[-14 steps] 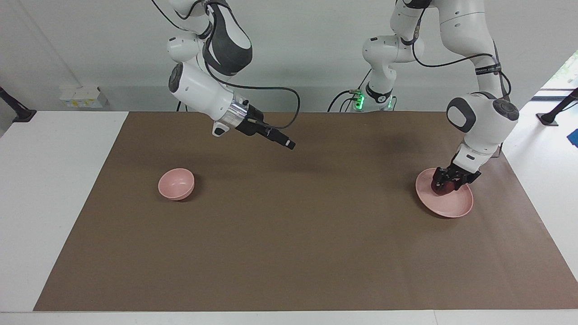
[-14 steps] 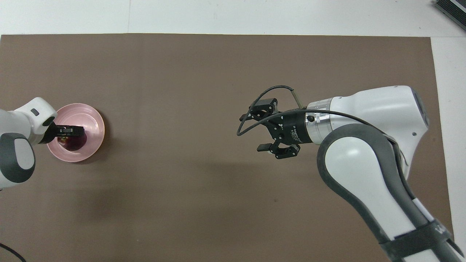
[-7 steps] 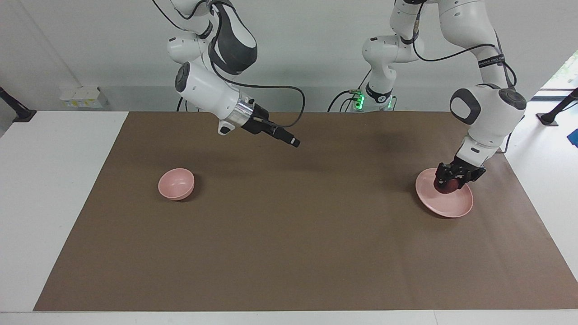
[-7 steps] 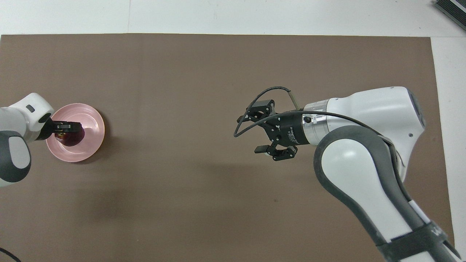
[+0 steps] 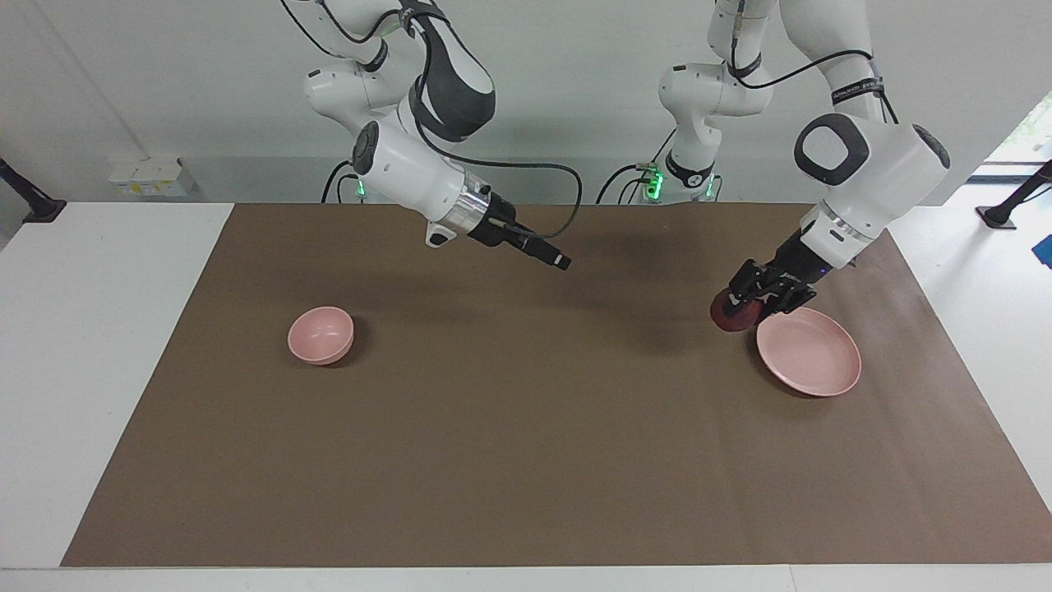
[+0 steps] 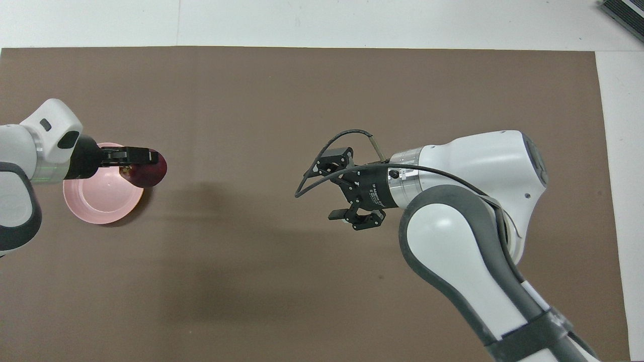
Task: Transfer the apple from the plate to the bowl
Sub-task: 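Close the left gripper on the apple and lift it off the plate, then carry the apple toward the right gripper while the right gripper opens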
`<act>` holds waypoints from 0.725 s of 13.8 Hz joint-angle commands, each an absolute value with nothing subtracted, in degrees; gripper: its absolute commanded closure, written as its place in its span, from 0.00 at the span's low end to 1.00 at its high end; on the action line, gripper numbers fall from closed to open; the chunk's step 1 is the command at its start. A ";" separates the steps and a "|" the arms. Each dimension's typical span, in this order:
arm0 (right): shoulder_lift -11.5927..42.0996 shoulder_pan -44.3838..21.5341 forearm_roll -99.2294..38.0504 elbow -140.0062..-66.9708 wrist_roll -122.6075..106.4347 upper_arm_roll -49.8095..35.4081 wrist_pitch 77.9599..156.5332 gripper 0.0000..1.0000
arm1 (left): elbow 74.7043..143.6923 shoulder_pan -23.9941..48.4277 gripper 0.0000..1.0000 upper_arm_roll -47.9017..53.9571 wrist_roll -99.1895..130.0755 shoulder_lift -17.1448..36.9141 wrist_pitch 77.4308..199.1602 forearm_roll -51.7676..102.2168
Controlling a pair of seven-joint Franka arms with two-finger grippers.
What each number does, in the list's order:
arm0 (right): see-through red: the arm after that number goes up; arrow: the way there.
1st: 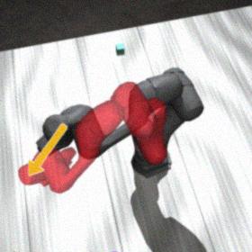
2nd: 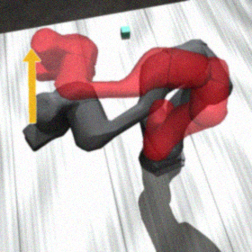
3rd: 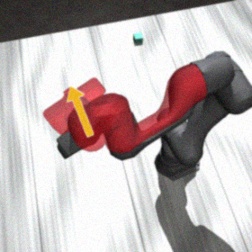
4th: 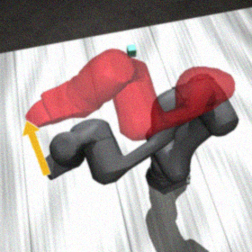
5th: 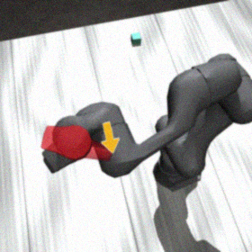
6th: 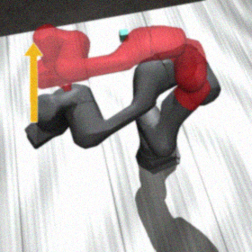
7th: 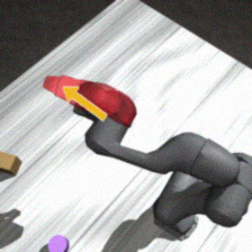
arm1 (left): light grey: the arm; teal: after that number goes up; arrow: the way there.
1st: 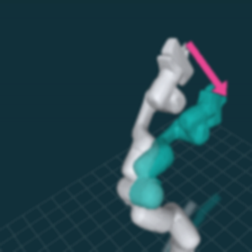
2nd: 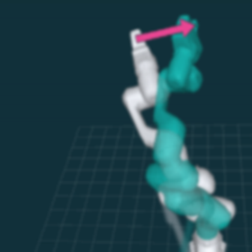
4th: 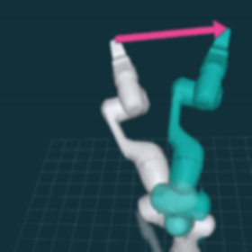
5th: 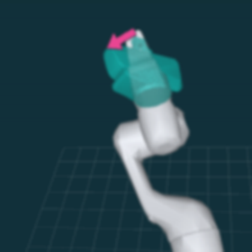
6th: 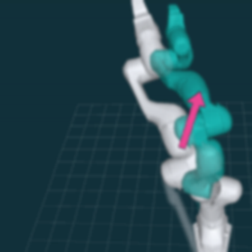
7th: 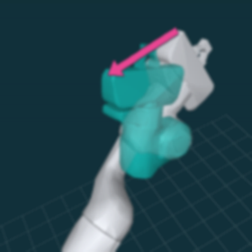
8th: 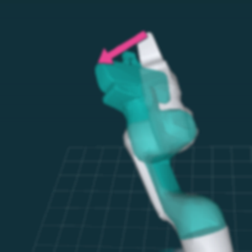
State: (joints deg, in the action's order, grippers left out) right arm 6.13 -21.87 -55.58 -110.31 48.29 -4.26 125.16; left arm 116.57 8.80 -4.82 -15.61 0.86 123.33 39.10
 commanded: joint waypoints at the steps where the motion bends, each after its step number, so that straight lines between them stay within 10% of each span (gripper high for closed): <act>1: 6.85 -23.46 -58.97 -110.57 52.10 -4.39 128.39 0.00 | 117.51 10.63 1.00 -4.22 -15.73 -0.96 121.90 48.65; 10: 9.93 -26.72 -61.79 -106.71 66.53 -4.39 136.58 0.00 | 121.73 17.66 1.00 -3.16 -16.52 -5.01 121.99 66.00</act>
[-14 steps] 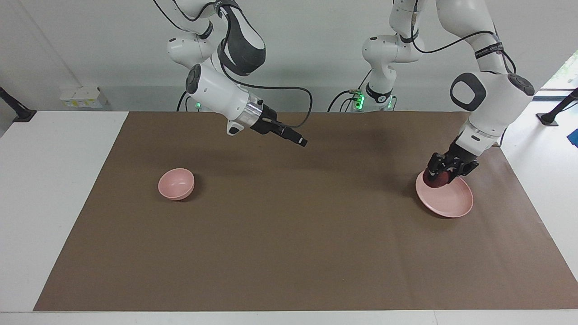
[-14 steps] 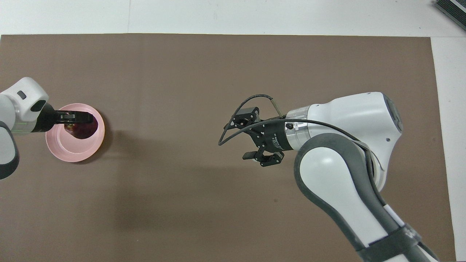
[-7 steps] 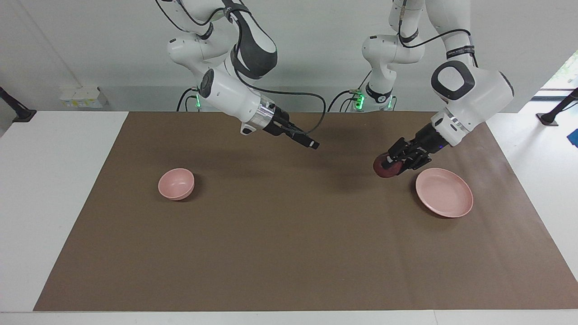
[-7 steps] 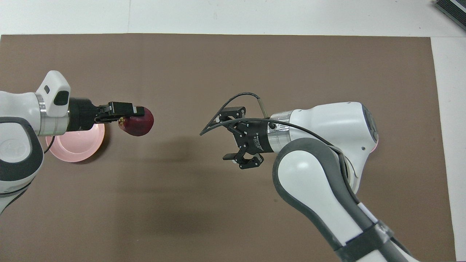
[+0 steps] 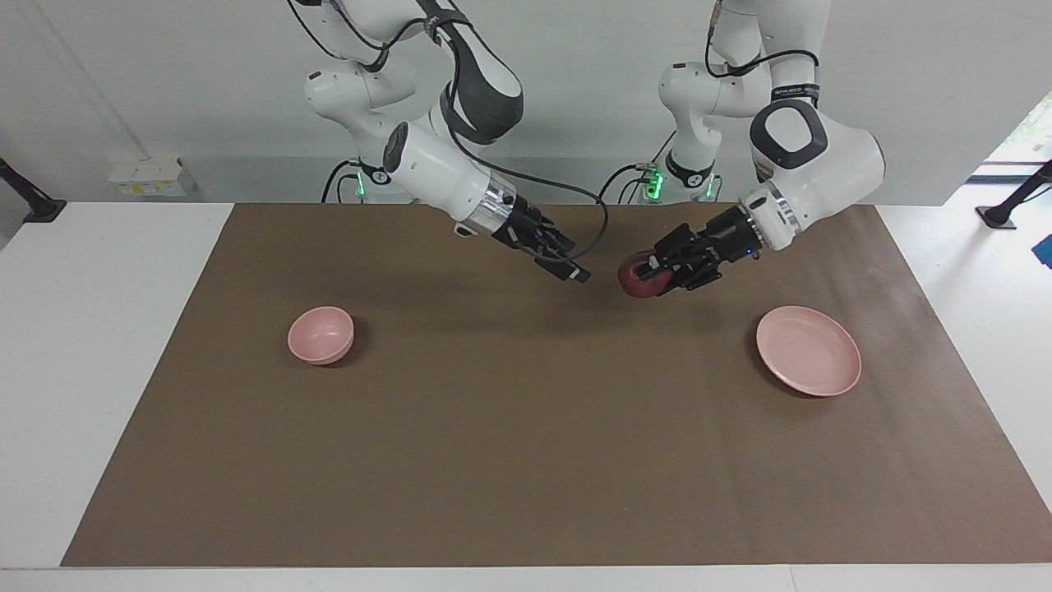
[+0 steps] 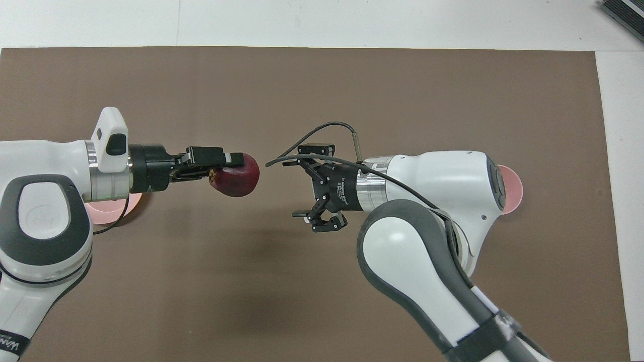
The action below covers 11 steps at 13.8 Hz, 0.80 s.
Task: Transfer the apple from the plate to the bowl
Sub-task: 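Carry the apple toward the right gripper while the right gripper opens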
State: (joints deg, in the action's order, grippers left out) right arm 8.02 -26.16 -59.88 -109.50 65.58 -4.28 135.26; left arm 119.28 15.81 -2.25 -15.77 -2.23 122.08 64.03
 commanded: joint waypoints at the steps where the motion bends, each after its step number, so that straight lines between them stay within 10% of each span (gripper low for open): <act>1: 10.11 -26.72 -61.35 -106.53 66.79 -4.39 136.67 0.00 | 121.73 17.75 1.00 -3.08 -16.52 -5.10 121.99 66.09; 11: 10.19 -29.27 -60.56 -106.00 73.21 -4.39 140.80 0.00 | 123.13 20.83 1.00 -2.55 -16.17 -6.33 122.87 67.32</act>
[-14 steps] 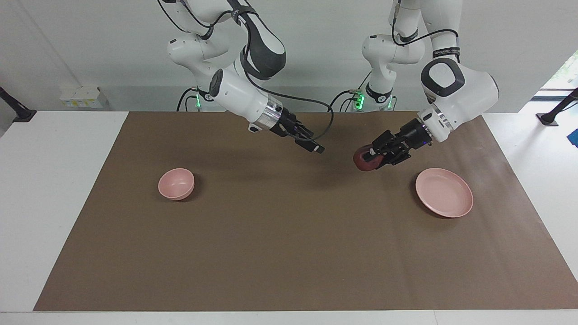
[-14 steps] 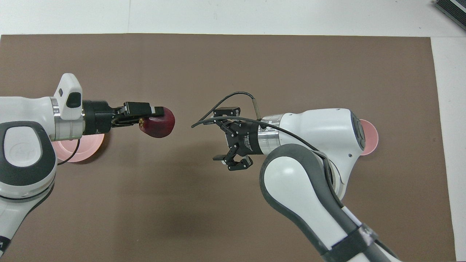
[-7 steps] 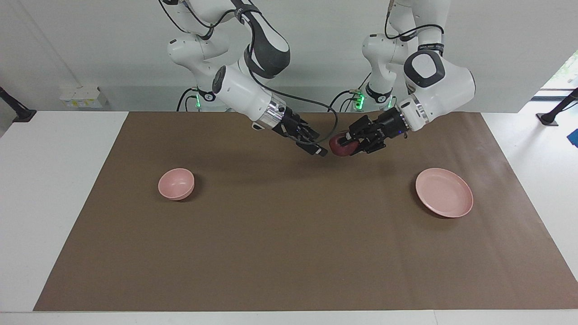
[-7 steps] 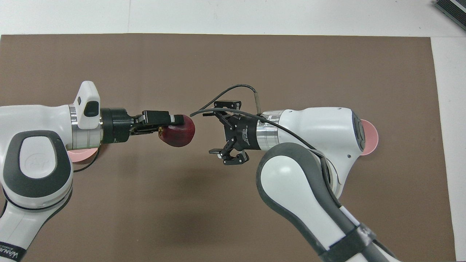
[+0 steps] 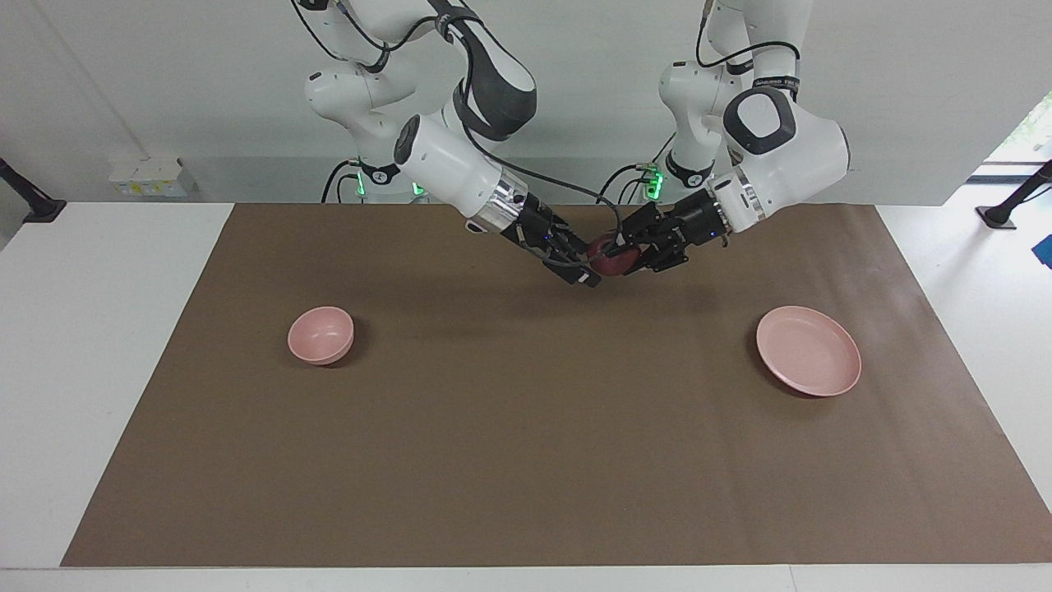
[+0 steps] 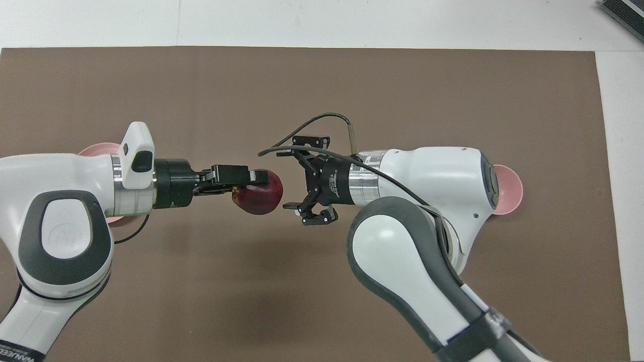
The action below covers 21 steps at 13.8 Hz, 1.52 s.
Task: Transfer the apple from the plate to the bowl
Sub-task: 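Carry the apple toward the right gripper while the right gripper opens, then close the right gripper on the apple held by the left gripper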
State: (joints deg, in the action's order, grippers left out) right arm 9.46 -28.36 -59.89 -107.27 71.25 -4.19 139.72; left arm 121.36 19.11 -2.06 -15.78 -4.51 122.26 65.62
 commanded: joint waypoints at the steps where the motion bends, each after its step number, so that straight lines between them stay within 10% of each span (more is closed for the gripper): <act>1: 10.11 -29.27 -60.56 -106.08 73.65 -4.39 140.71 0.00 | 123.05 20.83 1.00 -2.37 -16.00 -6.33 122.96 67.32; 18: 10.90 -30.85 -57.92 -106.44 74.44 -4.39 137.90 0.00 | 121.20 20.65 1.00 -1.32 -14.85 -5.19 124.80 66.09; 20: 11.16 -30.76 -57.48 -106.26 74.80 -4.31 137.90 0.98 | 121.20 20.74 0.95 -1.32 -14.77 -5.19 124.80 66.09; 21: 11.16 -30.76 -57.48 -106.26 74.62 -4.39 137.90 1.00 | 121.20 20.74 0.90 -1.32 -14.42 -5.19 124.80 66.09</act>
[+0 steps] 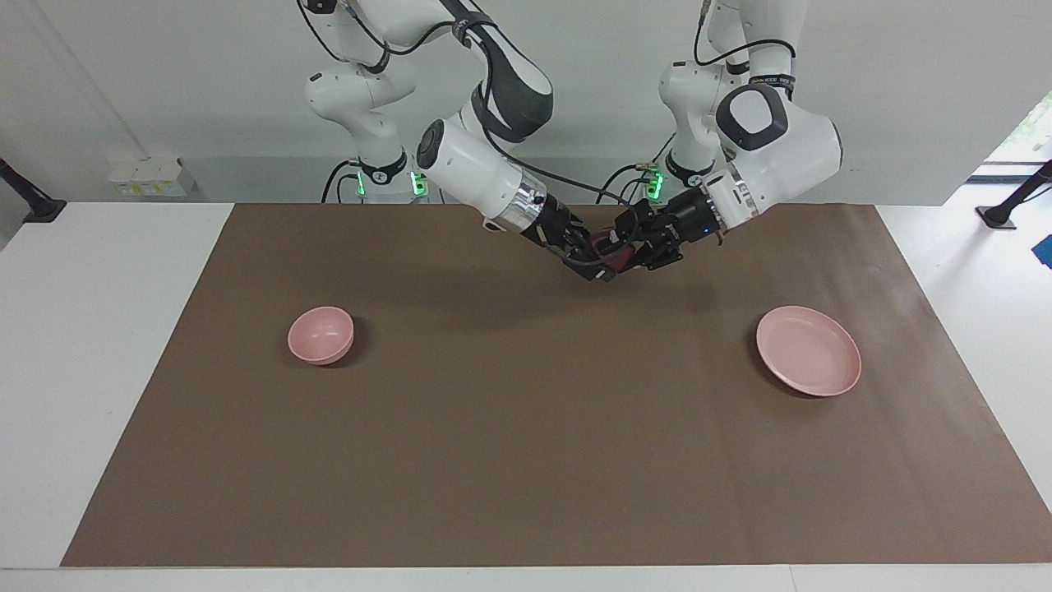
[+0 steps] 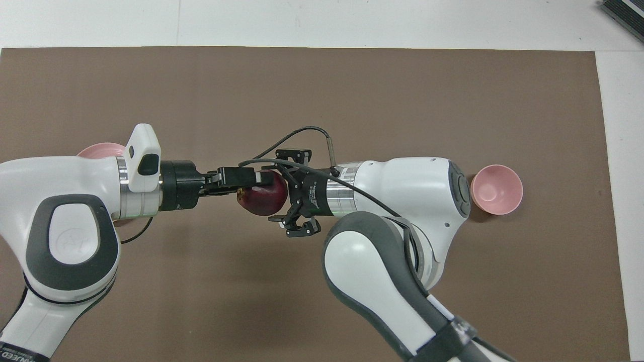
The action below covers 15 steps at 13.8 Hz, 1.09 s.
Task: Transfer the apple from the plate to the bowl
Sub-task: 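Close the right gripper on the apple held by the left gripper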
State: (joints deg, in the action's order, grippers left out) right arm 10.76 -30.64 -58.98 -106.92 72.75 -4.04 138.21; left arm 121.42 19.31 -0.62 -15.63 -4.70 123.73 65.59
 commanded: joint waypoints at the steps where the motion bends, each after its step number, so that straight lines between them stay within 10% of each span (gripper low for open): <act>1: 11.16 -30.76 -57.39 -106.26 74.45 -4.31 137.90 1.00 | 121.20 20.66 0.88 -1.32 -13.89 -5.19 124.80 66.09; 3: 11.16 -30.76 -57.39 -106.17 74.53 -4.31 137.90 1.00 | 121.11 20.74 0.70 -1.32 -12.84 -5.10 124.80 66.01; 5: 11.16 -30.76 -57.48 -106.17 74.44 -4.31 137.90 1.00 | 120.24 20.66 0.09 -1.32 -12.57 -4.57 125.07 63.74; 6: 11.16 -30.67 -57.39 -106.17 74.36 -4.31 137.81 1.00 | 119.54 20.57 0.00 -1.32 -12.39 -4.31 125.07 61.81; 15: 10.29 -30.06 -40.89 -105.82 70.86 -4.04 137.11 1.00 | 118.92 20.83 0.00 -1.32 -10.02 -3.25 127.44 46.26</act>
